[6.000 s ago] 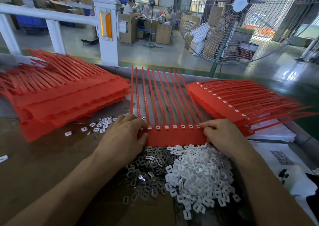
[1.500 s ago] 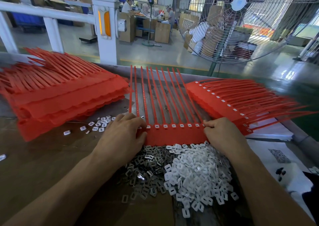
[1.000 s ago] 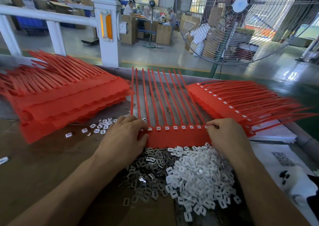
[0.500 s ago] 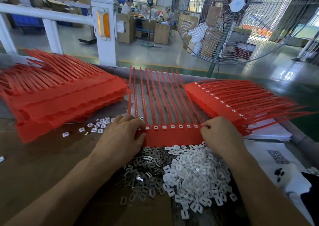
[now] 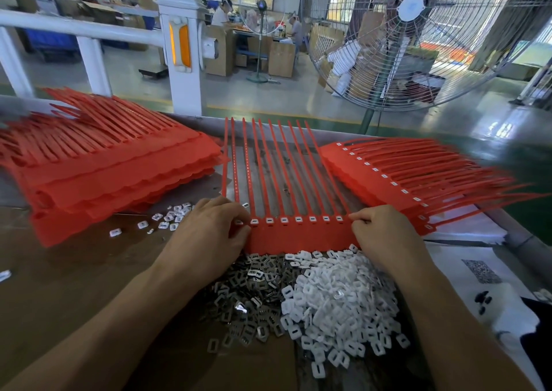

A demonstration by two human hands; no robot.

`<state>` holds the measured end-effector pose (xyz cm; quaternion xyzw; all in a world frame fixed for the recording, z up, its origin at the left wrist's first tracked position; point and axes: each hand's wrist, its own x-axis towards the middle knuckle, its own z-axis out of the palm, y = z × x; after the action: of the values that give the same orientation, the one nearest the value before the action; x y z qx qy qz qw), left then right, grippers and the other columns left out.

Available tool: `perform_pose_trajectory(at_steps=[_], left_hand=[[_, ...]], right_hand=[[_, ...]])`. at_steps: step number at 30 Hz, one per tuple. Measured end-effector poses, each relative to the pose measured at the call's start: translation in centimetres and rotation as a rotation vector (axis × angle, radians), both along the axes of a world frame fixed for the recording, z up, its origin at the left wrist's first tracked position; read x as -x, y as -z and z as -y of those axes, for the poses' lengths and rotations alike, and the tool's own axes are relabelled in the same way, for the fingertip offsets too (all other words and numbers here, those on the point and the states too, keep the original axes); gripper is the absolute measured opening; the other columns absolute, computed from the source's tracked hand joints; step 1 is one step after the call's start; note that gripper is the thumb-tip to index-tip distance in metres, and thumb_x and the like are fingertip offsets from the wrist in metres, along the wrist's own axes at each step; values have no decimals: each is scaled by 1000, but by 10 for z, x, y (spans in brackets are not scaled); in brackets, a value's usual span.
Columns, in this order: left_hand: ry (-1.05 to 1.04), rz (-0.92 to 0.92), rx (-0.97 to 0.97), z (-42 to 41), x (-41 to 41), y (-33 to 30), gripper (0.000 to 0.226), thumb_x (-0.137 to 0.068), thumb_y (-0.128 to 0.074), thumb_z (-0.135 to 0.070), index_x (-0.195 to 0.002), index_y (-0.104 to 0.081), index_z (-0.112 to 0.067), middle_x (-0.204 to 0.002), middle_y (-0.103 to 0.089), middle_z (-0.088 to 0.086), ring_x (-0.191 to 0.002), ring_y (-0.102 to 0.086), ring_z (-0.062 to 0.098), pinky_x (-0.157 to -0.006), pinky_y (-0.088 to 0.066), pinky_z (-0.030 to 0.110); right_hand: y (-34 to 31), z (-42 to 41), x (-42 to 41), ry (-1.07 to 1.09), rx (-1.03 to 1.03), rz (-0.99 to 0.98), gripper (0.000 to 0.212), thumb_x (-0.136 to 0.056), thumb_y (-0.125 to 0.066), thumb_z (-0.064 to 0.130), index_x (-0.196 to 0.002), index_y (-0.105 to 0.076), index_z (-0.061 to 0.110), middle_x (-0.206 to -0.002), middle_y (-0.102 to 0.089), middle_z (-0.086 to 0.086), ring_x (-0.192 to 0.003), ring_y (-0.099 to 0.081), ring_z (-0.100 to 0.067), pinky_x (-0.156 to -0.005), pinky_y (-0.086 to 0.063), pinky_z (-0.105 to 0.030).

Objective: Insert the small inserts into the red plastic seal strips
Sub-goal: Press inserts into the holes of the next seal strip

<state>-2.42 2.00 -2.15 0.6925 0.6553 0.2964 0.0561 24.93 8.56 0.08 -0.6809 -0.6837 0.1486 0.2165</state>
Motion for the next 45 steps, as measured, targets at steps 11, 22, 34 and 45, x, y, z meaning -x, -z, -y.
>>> perform_pose_trajectory(at_steps=[11,22,34,45], left_hand=[[-149,-18,-58,1,6,-7,23,-92,-66,-43,-111,-70,-30,-113,-63,-11,-110,-58,14,-100,-47,41],[-229,-131,101,-2,9,-4,47,-85,-65,-62,-124,-60,-36,-115,-60,-11,-115,-54,15,-102,-37,41],[-196,-91,152,0,8,-6,66,-76,-65,-74,-129,-56,-38,-126,-56,-12,-121,-50,15,-106,-34,42],[-108,-36,252,2,4,-10,108,-50,-59,-92,-144,-40,-41,-142,-46,-12,-134,-40,16,-116,-24,45]], right_hand=[[1,-6,-8,55,-50,38,34,-96,-62,36,-79,-75,9,-67,-71,-5,-68,-68,-25,-69,-58,-41],[5,-9,-13,60,-171,-103,14,-92,-71,37,-93,-78,24,-85,-73,12,-85,-68,-14,-81,-55,-37],[10,-13,-8,-60,60,-592,21,-96,-68,37,-85,-78,21,-53,-64,-9,-41,-54,-16,-44,-40,-22],[12,-20,-6,-11,-50,-762,16,-101,-65,25,-89,-74,21,-55,-61,0,-43,-57,-17,-44,-45,-28]])
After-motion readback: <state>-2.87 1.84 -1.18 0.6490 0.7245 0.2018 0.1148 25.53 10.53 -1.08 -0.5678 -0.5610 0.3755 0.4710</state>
